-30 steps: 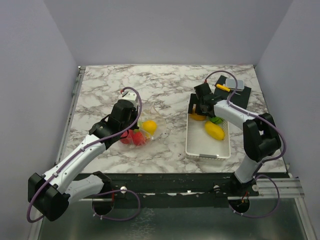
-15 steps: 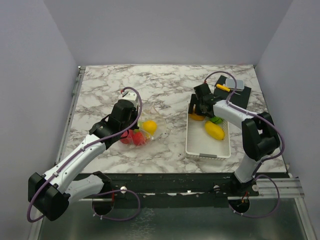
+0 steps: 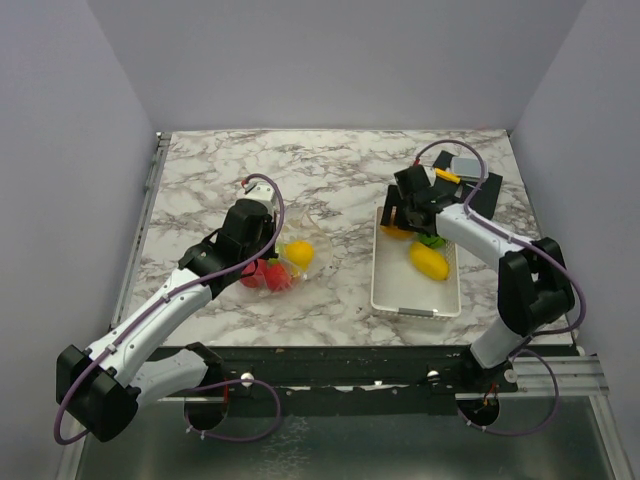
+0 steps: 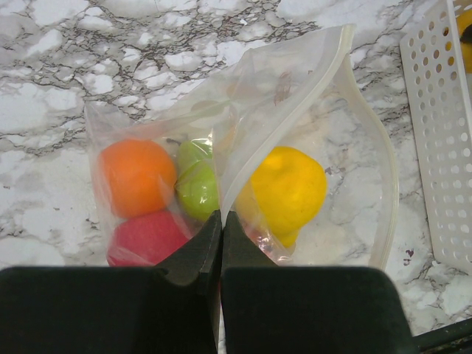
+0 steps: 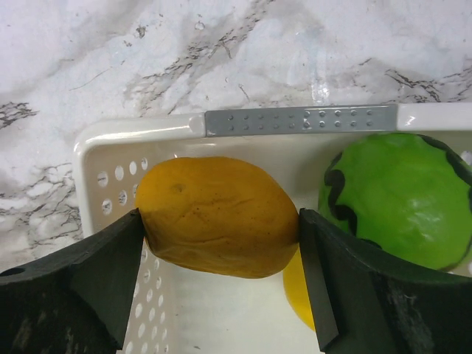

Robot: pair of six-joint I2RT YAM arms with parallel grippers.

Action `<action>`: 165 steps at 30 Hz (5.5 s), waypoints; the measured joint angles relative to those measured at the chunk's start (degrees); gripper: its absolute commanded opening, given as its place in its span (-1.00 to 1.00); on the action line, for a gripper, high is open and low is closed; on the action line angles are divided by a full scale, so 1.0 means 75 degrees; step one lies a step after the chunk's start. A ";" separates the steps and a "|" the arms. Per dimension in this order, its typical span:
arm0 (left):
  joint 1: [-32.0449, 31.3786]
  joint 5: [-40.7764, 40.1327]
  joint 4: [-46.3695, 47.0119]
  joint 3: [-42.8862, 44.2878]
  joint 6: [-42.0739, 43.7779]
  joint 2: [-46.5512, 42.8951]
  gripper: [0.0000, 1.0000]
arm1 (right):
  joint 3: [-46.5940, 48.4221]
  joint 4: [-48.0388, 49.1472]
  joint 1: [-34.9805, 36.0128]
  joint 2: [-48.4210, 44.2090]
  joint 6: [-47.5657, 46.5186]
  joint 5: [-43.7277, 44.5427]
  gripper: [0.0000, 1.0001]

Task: Place the food in the zip-top bag and seal the zipper
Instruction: Pick up the fake fruit from the bin, then place the fake fruit in the zipper food storage bag, then adjust the zipper food storage bag at the center of the board.

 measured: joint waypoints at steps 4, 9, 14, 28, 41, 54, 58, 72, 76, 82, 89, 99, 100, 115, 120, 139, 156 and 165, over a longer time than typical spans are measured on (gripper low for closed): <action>0.0000 0.0000 0.0000 0.0000 0.0003 0.0000 -1.00 | -0.0052 -0.0111 0.0000 -0.0449 -0.0003 0.0000 -0.39; 0.0000 0.0003 0.0000 0.0000 0.0003 0.0000 -1.00 | -0.0219 -0.0254 0.0000 -0.1180 -0.0050 -0.0029 -0.40; 0.0000 0.0003 0.0000 0.0000 0.0000 0.0000 -1.00 | -0.0364 -0.0396 0.0029 -0.2066 -0.0210 -0.0140 -0.42; 0.0000 0.0015 0.0000 0.0000 0.0000 0.0000 -1.00 | -0.0434 -0.0259 0.1402 -0.3509 -0.0513 -0.0758 -0.41; 0.0000 0.0052 0.0000 0.0000 0.0000 -0.0076 -1.00 | 0.0367 0.0169 0.3637 -0.2914 -0.0970 -0.0434 -0.42; 0.0000 0.0449 0.0055 -0.0052 0.0017 -0.0708 -1.00 | 0.1326 0.0463 0.4561 -0.1510 -0.1743 -0.0219 -0.42; 0.0000 0.0577 0.0114 -0.0082 0.0038 -0.0877 -1.00 | 0.1498 0.0641 0.4683 -0.1084 -0.1894 -0.0224 -0.42; 0.0050 0.0659 0.0172 -0.0090 0.0114 -0.0968 -1.00 | 0.2154 0.1303 0.4695 0.0417 -0.2028 -0.0385 0.25; 0.0070 0.0583 0.0172 -0.0099 0.0152 -0.0968 -1.00 | 0.2200 0.1390 0.4695 0.0606 -0.2017 -0.0414 0.60; 0.0093 0.0504 0.0169 -0.0119 0.0154 -0.0968 -1.00 | 0.2212 0.1451 0.4680 0.0688 -0.1915 -0.0434 0.84; 0.0102 0.0440 0.0163 -0.0122 0.0157 -0.0968 -1.00 | 0.2209 0.1475 0.4663 0.0685 -0.1769 -0.0428 0.98; 0.0085 0.0475 0.0175 -0.0122 0.0152 -0.0892 -1.00 | 0.1833 0.1556 0.4692 -0.0047 -0.1422 -0.0323 0.91; 0.0085 0.0484 0.0175 -0.0122 0.0152 -0.0886 -1.00 | 0.1784 0.1553 0.4692 -0.0189 -0.1332 -0.0254 0.88; 0.0085 0.0501 0.0175 -0.0122 0.0149 -0.0860 -1.00 | 0.1148 0.0227 0.4660 -0.0871 0.0892 0.1408 0.56; 0.0085 0.0501 0.0175 -0.0122 0.0149 -0.0845 -1.00 | 0.0612 0.0128 0.4500 -0.0836 0.1722 0.1192 0.51; 0.0085 0.0501 0.0172 -0.0125 0.0146 -0.0828 -1.00 | -0.0254 0.1504 0.3899 -0.0020 0.3477 -0.0187 -0.05; 0.0085 0.0358 0.0169 -0.0125 0.0149 -0.0842 -1.00 | -0.0335 0.1964 0.3722 -0.0469 0.3518 -0.0318 -0.99; 0.0085 0.0146 0.0137 -0.0102 0.0050 -0.1311 -1.00 | -0.0076 0.1638 0.3722 -0.1378 0.2757 -0.0236 -0.99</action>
